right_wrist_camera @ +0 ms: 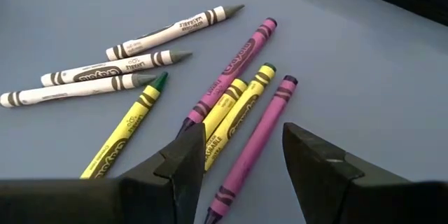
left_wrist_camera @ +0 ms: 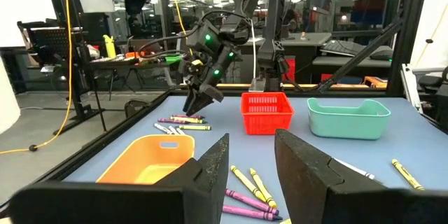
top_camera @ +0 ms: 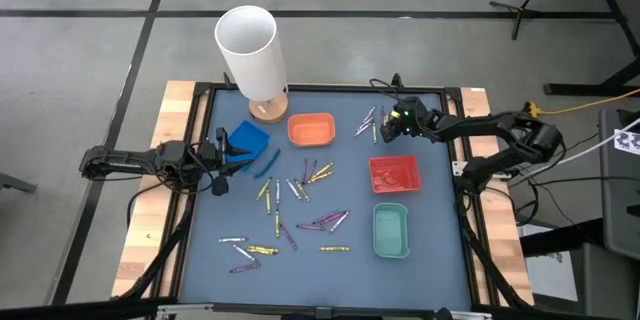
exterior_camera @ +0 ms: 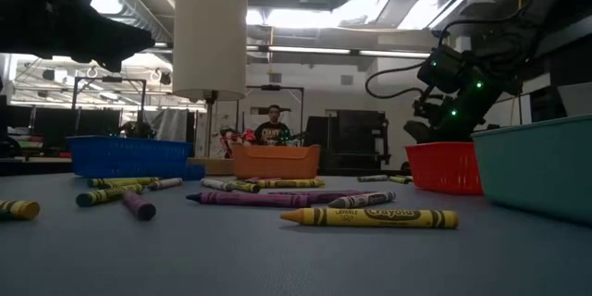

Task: Sort crayons
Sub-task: Put the violet crayon into the red bin

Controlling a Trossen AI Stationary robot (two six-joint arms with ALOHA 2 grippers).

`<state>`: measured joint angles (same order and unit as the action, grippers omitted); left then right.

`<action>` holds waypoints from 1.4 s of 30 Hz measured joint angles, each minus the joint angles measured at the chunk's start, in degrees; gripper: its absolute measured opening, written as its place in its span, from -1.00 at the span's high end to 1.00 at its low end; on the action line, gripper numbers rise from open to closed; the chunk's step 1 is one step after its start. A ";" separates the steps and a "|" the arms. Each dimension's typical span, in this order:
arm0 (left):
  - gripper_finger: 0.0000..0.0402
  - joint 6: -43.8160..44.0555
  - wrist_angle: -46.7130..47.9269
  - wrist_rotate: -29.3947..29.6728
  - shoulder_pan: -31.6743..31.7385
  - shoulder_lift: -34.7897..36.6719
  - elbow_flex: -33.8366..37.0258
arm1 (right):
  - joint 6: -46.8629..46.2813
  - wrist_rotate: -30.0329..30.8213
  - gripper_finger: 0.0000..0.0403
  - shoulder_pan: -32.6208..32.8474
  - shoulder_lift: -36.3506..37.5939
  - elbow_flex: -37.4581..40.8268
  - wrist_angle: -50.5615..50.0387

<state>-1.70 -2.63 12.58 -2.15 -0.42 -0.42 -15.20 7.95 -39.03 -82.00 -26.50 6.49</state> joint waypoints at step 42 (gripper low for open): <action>0.49 -0.01 0.00 0.00 0.00 -0.01 -0.01 | 0.00 1.88 0.07 0.07 -3.71 -0.13 -2.83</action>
<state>-1.71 -2.63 12.58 -2.15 -0.42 -0.43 -15.20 9.82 -38.96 -85.71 -26.63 3.66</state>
